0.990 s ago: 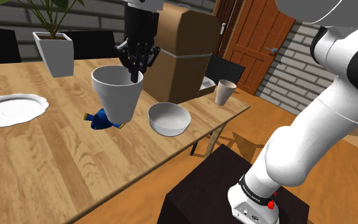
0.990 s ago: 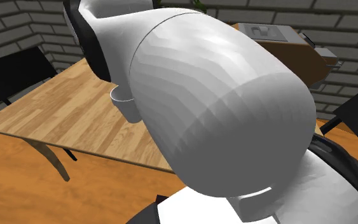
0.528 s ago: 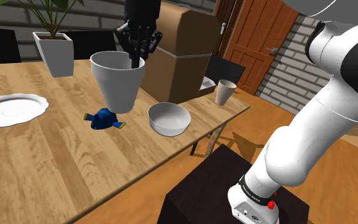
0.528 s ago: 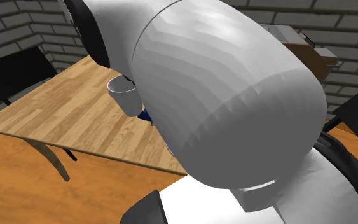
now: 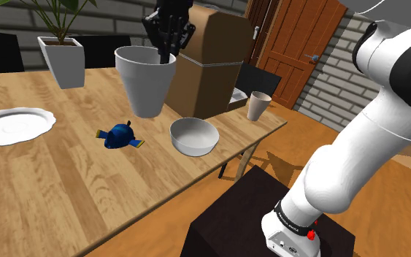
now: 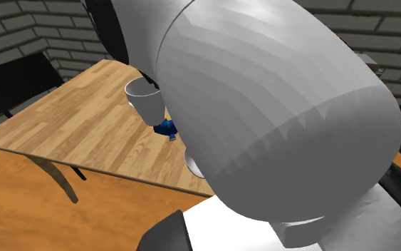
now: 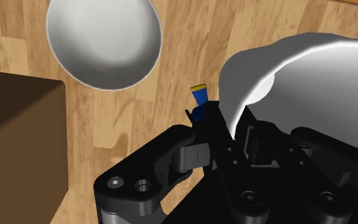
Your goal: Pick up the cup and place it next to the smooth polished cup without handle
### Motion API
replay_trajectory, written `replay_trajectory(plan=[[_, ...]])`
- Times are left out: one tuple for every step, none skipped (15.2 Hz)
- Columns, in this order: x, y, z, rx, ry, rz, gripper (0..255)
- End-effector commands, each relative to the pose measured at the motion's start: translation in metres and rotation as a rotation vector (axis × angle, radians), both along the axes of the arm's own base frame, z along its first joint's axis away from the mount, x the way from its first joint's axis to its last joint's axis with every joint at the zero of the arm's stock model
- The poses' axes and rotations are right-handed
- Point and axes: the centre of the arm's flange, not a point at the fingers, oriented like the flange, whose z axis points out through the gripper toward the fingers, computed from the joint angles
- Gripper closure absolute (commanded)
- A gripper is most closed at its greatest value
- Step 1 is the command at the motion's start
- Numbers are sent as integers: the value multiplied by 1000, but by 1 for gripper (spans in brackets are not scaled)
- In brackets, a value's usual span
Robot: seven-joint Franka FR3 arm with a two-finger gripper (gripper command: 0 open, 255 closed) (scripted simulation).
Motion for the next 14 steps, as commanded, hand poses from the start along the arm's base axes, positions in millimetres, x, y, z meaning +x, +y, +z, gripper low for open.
replay_trajectory(plan=[[-1,-28,0,1,0,1,255],[-1,-41,0,1,0,1,255],[-2,-55,1,1,0,1,255],[-2,-68,1,1,0,1,255],[-2,-81,1,1,0,1,255],[-2,-94,1,1,0,1,255],[-2,-107,1,1,0,1,255],[-2,-121,1,1,0,1,255],[-2,-134,1,1,0,1,255],[-2,-147,1,1,0,1,255],[-2,-160,1,1,0,1,255],[-2,-173,1,1,0,1,255],[-2,-187,1,1,0,1,255],[-2,-200,1,1,0,1,255]])
